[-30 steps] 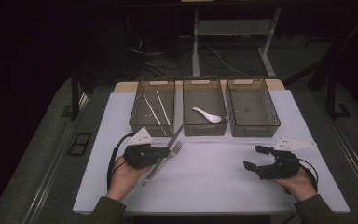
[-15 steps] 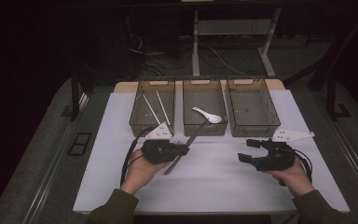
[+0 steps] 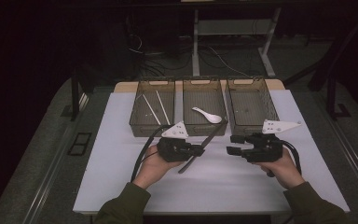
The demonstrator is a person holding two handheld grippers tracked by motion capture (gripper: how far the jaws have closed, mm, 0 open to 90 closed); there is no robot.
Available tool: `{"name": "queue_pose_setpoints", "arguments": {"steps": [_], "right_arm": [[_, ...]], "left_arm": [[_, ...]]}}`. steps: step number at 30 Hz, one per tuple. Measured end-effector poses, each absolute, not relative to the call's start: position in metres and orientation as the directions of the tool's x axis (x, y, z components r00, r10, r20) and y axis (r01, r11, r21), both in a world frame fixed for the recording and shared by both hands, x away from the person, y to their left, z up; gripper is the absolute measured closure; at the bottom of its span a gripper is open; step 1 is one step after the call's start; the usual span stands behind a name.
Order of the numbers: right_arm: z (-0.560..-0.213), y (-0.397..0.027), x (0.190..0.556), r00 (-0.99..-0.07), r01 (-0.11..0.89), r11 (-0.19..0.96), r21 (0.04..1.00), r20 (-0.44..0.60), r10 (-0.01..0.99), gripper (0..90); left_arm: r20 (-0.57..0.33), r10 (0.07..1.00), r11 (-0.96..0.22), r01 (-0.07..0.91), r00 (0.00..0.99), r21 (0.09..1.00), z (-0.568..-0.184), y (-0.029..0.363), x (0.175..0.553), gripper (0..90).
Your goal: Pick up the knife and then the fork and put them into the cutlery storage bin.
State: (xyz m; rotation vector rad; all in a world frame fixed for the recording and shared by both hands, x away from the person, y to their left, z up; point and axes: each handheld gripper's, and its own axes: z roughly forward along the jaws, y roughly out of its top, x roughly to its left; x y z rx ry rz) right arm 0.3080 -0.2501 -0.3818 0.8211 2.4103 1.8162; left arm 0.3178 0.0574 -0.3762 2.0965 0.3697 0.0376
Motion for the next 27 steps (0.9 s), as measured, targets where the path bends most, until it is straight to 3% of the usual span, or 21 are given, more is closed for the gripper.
{"name": "queue_pose_setpoints", "arguments": {"steps": [13, 27], "right_arm": [[-0.367, -0.226, 0.317, -0.907, 0.359, 0.154, 0.921, 0.305, 0.291, 61.3], [-0.364, -0.217, 0.320, -0.913, 0.363, 0.137, 0.922, 0.323, 0.249, 78.2]], "left_arm": [[-0.134, 0.230, -0.477, 0.232, 0.964, 0.848, -0.377, 0.038, 0.316, 82.2], [-0.143, 0.215, -0.456, 0.229, 0.966, 0.860, -0.375, 0.036, 0.316, 82.1]]}}
